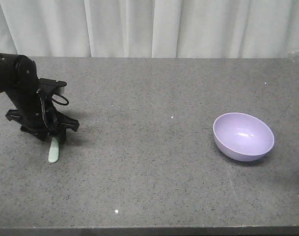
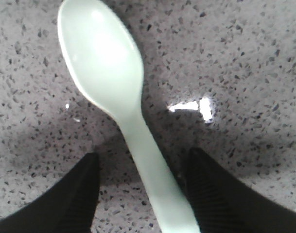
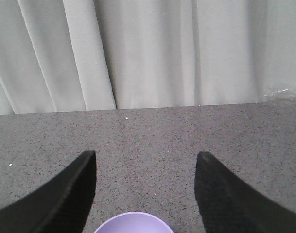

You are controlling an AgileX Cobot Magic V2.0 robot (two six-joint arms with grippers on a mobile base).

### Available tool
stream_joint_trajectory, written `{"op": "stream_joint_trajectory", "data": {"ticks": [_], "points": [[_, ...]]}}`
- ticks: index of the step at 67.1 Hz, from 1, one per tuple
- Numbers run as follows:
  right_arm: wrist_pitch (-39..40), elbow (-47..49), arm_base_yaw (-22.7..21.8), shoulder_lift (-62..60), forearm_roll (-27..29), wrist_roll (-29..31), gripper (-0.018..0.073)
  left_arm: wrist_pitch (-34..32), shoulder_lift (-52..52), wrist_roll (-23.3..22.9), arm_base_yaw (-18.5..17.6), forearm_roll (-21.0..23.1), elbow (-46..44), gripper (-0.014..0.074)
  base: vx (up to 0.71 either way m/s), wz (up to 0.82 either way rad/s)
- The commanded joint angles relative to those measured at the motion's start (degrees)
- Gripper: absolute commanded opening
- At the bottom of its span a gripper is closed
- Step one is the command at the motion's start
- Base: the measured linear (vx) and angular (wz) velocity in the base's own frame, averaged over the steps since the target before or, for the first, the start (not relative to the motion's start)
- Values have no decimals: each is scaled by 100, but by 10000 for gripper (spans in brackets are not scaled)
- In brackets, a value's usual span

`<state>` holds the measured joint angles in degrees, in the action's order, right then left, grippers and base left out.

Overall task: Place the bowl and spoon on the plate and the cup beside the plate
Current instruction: 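Close the left gripper on the spoon handle and lift it, then move the right gripper down to the rim of the lavender bowl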

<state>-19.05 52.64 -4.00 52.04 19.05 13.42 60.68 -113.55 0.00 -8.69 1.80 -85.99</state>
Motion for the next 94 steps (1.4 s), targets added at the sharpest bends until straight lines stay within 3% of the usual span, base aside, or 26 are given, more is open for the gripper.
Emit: {"op": "stream_joint_trajectory", "data": {"ticks": [1,16,28,39,56,71,79,86,94], "points": [[418,196,-42,-31,2,29,440,346,-287,-128,-87,272,134,280,0,0],[418,196,-42,-31,2,29,440,440,-285,153,-87,241,134,-11,0,0],[418,196,-42,-31,2,29,440,248,10,188,-87,241,134,-8,0,0],[384,225,-42,-31,2,29,440,-241,886,188,-87,247,134,-8,0,0],[-840,1305,-64,775,-65,-28,438,-1304,2694,188,-87,658,134,-8,0,0],[-2044,2038,-867,1702,100,-65,438,-2035,4029,188,-87,963,134,-8,0,0],[-2702,2028,-1198,2168,554,326,438,-2277,4544,188,-87,1055,154,-8,0,0],[-3122,2028,-1260,2600,1015,818,438,-2506,4865,183,-87,1055,281,-8,0,0],[-3155,2028,-1260,3039,1033,833,438,-2747,5125,183,-87,1043,579,-8,0,0]]}}
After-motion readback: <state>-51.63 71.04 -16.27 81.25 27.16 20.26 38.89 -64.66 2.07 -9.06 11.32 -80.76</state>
